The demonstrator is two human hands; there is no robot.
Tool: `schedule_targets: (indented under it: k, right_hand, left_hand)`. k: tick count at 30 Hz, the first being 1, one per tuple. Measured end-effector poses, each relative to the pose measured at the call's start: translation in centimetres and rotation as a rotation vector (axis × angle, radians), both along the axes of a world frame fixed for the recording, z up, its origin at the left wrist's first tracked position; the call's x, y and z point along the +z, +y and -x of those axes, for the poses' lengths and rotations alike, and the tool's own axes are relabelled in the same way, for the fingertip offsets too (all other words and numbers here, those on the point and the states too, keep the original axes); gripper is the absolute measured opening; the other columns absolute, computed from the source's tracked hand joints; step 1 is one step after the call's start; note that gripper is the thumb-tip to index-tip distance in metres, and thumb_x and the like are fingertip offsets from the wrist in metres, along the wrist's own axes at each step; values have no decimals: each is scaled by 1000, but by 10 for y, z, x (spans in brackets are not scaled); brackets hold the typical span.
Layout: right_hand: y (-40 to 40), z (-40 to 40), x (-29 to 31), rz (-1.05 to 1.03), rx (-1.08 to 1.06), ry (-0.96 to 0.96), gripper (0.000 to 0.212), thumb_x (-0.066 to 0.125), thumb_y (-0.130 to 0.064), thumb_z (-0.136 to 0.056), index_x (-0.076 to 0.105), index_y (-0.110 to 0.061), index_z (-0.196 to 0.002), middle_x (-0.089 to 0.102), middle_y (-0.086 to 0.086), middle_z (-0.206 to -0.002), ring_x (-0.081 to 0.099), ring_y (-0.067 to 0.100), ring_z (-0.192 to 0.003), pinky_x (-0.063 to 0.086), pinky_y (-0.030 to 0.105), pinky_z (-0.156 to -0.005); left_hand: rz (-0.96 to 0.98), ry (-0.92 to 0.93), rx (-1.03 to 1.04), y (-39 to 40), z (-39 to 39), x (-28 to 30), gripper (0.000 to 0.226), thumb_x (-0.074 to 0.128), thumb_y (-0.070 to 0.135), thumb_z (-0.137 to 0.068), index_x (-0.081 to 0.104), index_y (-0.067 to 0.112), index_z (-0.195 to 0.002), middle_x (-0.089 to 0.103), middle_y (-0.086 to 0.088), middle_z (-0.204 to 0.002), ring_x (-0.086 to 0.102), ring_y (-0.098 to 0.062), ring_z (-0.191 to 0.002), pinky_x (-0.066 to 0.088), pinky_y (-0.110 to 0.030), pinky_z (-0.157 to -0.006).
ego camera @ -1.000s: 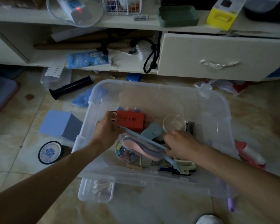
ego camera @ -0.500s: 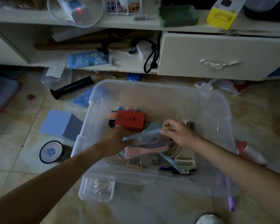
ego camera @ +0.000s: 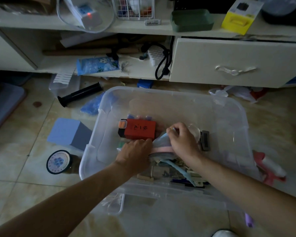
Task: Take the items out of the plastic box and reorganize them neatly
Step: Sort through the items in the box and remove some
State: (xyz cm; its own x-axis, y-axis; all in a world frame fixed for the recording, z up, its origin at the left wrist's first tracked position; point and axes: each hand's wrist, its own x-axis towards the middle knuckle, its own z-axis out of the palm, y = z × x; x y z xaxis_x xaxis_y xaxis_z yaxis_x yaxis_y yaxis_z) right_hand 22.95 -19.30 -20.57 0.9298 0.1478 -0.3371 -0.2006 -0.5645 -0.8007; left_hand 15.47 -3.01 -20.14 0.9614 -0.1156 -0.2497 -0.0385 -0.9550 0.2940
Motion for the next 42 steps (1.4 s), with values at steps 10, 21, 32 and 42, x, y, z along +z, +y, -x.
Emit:
schedule_targets:
  k: [10,21,32,42]
  right_hand:
    - [0,12,-6,390,733,-644,62,22,-52,-103,71,-20,-83,70,-3,-72,65,19,-64,43,31,-63]
    - [-7,8,-22,296,709,-520,59,27,-40,-104,63,-10,-67,63,8,-60,57,26,-53,42,35,-53]
    - [49,-29,81,169,772,-781,37,42,-51,-99,54,-24,-76,58,-6,-68,53,13,-58,40,28,-53]
    - [189,50,107,83,1171,-723,54,63,-48,-90,48,-21,-134,55,1,-125,58,21,-105,50,38,-86]
  left_hand:
    - [-25,41,-62,-10,-2,-1,37,55,35,-85,54,25,-120,65,0,-109,64,-22,-97,53,-36,-82]
    - [-89,162,-65,-18,-6,-5,33,60,33,-77,61,24,-109,68,1,-98,65,-21,-87,54,-31,-74]
    - [-43,57,35,39,-17,114,53,51,62,-75,48,26,-114,60,8,-98,59,-14,-84,52,-30,-74]
    - [-275,611,285,207,57,172,54,81,44,-70,50,25,-109,59,3,-103,57,-19,-94,44,-28,-77]
